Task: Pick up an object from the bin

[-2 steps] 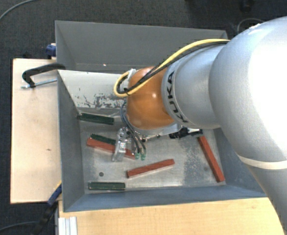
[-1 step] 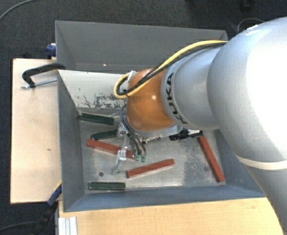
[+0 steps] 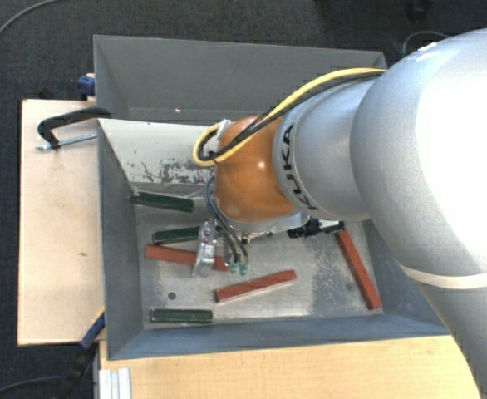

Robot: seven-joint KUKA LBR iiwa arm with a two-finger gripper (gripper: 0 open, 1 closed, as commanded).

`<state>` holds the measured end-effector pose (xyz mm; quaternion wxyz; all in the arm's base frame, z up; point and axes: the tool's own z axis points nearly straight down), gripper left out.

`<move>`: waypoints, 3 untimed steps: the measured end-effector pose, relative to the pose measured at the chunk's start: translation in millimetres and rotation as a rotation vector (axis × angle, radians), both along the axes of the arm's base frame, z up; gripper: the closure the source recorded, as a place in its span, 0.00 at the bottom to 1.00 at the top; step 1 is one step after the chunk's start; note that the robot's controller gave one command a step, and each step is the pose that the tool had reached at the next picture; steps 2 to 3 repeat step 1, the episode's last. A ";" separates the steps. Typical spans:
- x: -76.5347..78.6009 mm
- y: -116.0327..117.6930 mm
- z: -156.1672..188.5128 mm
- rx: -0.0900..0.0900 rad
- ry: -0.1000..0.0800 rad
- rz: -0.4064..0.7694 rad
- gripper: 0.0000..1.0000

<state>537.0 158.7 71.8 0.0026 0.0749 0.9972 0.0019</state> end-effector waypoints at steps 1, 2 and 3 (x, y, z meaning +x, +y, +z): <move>16.0 7.1 139.1 -0.002 -0.008 0.336 1.00; 16.0 7.1 139.1 -0.002 -0.008 0.336 1.00; 16.0 7.1 139.1 -0.002 -0.008 0.336 1.00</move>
Offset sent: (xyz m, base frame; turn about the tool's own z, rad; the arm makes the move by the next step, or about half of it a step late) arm 0.0137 0.0053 0.1346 -0.3349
